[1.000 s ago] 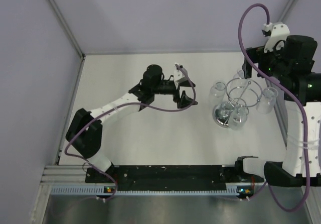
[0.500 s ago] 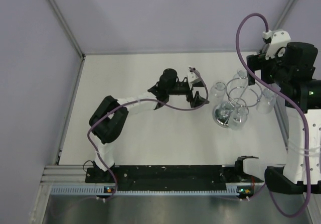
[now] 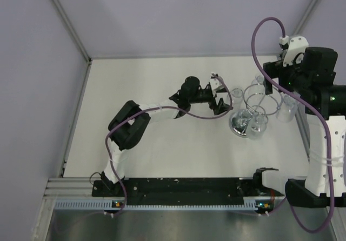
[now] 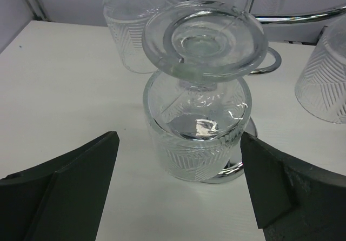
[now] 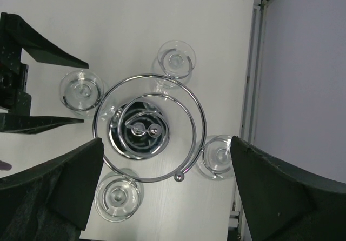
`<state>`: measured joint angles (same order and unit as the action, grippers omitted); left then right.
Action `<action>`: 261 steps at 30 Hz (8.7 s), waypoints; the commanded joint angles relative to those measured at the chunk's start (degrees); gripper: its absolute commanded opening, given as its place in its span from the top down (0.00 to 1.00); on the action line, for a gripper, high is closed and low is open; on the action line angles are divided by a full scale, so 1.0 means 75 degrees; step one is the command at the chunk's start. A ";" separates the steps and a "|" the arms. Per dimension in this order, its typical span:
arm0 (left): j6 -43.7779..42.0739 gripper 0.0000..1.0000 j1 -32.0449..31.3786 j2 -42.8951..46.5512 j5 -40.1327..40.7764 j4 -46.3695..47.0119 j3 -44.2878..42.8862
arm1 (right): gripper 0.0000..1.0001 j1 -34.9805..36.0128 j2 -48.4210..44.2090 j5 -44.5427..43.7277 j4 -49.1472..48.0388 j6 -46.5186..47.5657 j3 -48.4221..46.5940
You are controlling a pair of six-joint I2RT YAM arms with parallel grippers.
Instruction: Take the wine glass off the wine glass rack
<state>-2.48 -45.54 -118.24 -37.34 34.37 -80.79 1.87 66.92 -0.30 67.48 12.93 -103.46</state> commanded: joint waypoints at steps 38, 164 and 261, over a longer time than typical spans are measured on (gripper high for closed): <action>0.0026 0.50 -0.0362 0.0085 0.0245 0.0620 -0.0431 | 0.02 0.0067 0.0008 0.0379 -0.0162 0.0023 0.0646; 1.3784 1.00 0.4830 0.2850 -0.4900 -0.2637 0.3682 | 0.59 0.6841 0.3007 -0.0405 -0.7017 0.1089 0.3213; -0.0793 0.28 0.5534 0.5546 0.0538 -1.0418 0.0355 | 0.39 0.5822 0.2869 0.0824 -0.3165 0.1933 0.2828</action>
<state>-5.08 -1.69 -75.57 -30.13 -41.23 -75.29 46.30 94.45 6.24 40.10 27.92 -76.53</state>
